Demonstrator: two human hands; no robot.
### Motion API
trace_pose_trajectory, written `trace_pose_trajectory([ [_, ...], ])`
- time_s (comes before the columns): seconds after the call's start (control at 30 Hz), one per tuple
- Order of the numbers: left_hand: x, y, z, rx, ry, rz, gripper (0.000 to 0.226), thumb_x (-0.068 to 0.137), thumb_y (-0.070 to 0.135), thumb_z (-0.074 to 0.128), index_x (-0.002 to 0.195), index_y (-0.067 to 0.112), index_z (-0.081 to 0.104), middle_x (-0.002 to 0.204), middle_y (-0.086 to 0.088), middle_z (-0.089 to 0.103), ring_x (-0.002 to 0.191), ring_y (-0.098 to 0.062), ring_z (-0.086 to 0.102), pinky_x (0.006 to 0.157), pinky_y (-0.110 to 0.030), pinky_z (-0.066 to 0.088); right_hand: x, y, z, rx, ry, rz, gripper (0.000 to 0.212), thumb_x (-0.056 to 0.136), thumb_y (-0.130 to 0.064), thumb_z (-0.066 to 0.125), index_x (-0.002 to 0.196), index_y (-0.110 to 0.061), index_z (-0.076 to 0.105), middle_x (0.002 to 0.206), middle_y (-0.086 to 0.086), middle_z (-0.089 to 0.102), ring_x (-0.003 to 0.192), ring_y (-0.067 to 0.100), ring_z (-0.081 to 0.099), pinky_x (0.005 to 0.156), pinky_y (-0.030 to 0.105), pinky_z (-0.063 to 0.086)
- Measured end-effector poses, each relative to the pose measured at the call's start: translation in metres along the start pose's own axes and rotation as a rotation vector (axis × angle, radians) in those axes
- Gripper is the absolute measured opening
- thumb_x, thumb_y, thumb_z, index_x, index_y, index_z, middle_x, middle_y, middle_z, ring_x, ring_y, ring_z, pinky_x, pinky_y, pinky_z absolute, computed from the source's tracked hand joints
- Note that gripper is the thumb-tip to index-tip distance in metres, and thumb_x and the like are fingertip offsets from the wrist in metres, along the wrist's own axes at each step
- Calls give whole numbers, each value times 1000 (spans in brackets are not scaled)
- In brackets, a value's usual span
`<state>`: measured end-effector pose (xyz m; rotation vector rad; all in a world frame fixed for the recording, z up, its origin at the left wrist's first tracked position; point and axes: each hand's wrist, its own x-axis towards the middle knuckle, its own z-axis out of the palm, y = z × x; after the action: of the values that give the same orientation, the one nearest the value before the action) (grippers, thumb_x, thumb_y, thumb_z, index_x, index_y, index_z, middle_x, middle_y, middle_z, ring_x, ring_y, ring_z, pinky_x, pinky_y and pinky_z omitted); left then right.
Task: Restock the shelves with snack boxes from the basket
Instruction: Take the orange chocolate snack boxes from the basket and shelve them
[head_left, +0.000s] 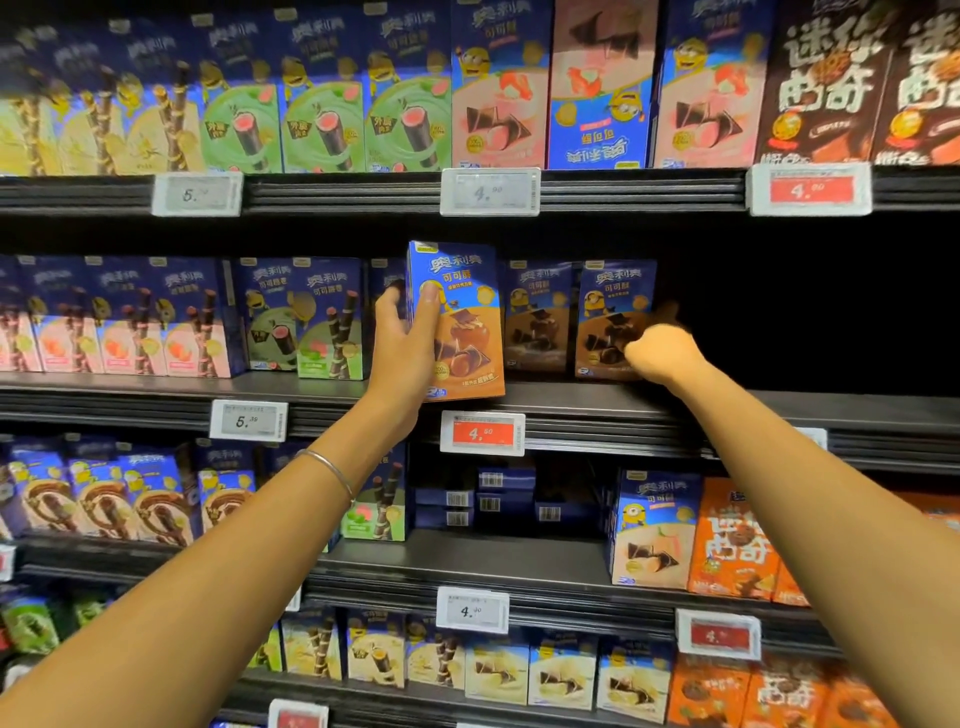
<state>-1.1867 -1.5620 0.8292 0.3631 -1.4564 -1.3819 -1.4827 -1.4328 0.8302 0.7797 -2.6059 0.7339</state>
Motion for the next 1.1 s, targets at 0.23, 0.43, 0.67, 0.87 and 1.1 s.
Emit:
trace_pose_trajectory([
  [0.23, -2, 4, 6, 17, -4, 13, 52, 108, 45, 52, 147, 12, 42, 105, 7, 76, 85, -5, 79, 60, -16, 58, 20, -11, 5, 26, -69, 27, 60, 100, -32, 54, 153, -11, 35, 151, 21, 41, 130, 41, 50, 106, 46, 45],
  [0.43, -1, 6, 9, 21, 3, 4, 57, 109, 46, 51, 153, 14, 36, 116, 1, 74, 84, -1, 78, 58, -15, 57, 28, -10, 11, 12, -25, -6, 61, 99, -37, 57, 151, -10, 39, 151, 23, 40, 132, 44, 49, 104, 45, 47],
  [0.67, 3, 6, 5, -1, 13, -8, 59, 108, 45, 53, 153, 9, 36, 106, 5, 75, 84, -5, 79, 59, -16, 58, 23, -15, 11, -15, 21, -83, 47, 100, -37, 54, 140, -13, 54, 143, 20, 52, 124, 42, 56, 99, 42, 49],
  [0.87, 5, 2, 1, -23, 13, -13, 58, 108, 44, 54, 150, 8, 38, 92, 13, 79, 84, -7, 80, 58, -17, 58, -14, -30, -9, 166, 160, 76, 66, 91, -42, 64, 145, -10, 46, 151, 22, 41, 136, 44, 42, 110, 48, 41],
  [1.1, 4, 2, -1, -56, -1, -27, 55, 109, 43, 53, 149, 9, 39, 85, 19, 79, 82, -6, 79, 58, -17, 58, -91, -100, -45, 833, 75, -120, 37, 90, -48, 64, 105, -14, 63, 107, 5, 67, 102, 26, 65, 88, 45, 56],
])
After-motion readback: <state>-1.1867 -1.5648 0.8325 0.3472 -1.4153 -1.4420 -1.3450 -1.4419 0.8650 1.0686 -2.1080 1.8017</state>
